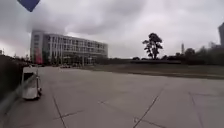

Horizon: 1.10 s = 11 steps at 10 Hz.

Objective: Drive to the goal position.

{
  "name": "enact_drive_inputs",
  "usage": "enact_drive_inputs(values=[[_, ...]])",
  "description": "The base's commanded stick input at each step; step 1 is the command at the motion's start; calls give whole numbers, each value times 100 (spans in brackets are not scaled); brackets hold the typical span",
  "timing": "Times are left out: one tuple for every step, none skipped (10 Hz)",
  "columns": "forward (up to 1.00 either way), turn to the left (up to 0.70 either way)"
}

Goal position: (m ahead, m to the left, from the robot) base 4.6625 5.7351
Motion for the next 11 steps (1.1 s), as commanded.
enact_drive_inputs(values=[[0, -6], [0, 5], [0, -6], [0, -6], [0, -6], [0, -5], [0, -4], [0, -4], [0, -4], [0, -2], [0, -3]])
